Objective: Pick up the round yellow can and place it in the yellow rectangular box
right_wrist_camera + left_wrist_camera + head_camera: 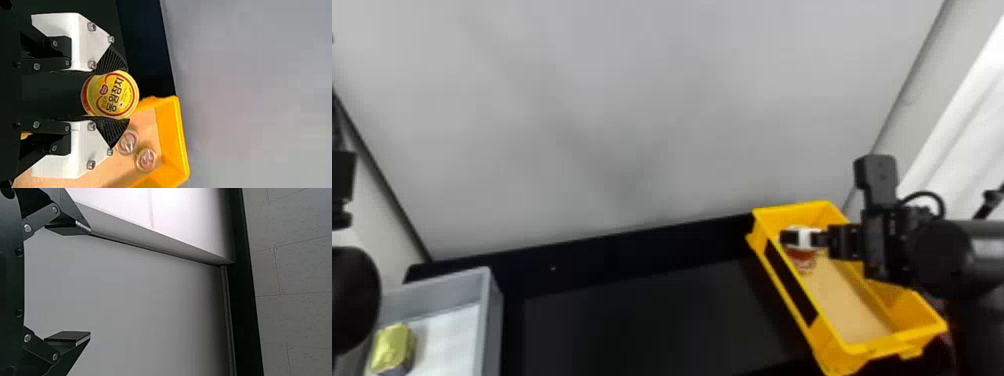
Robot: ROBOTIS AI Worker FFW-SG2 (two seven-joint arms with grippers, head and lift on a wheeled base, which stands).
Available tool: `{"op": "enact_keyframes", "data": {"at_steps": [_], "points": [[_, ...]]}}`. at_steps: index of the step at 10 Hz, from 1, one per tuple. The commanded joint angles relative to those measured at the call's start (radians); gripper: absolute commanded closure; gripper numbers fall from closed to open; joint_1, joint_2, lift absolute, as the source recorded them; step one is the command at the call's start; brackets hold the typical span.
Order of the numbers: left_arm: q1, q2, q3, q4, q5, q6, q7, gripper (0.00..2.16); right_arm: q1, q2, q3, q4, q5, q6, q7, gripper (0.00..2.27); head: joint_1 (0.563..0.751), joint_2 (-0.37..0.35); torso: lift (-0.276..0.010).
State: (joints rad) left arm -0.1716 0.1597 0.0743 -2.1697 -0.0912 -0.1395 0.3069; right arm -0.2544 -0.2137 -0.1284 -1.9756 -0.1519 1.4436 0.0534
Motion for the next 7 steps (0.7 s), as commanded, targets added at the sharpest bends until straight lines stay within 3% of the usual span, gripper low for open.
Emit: {"op": "enact_keyframes", "data": {"at_steps": [1,4,7], "points": [[0.004,0.001,0.006,-0.001,0.001,0.0,0.0,0.31,0.0,-0.03,-0.059,-0.034,0.0,0.021,-0.021,0.77,0.632,-0.078,0.0],[0.004,0.003,0.009,-0.005,0.001,0.003,0.0,0.31,0.03,-0.073,-0.151,-0.04,0.0,-0.024,-0.056,0.77,0.632,-0.078,0.0],[0.003,0.003,0.009,-0.005,-0.001,0.003,0.0,0.31,0.078,-0.082,-0.247,0.001,-0.026,-0.139,-0.06,0.77,0.632,-0.078,0.0]]}}
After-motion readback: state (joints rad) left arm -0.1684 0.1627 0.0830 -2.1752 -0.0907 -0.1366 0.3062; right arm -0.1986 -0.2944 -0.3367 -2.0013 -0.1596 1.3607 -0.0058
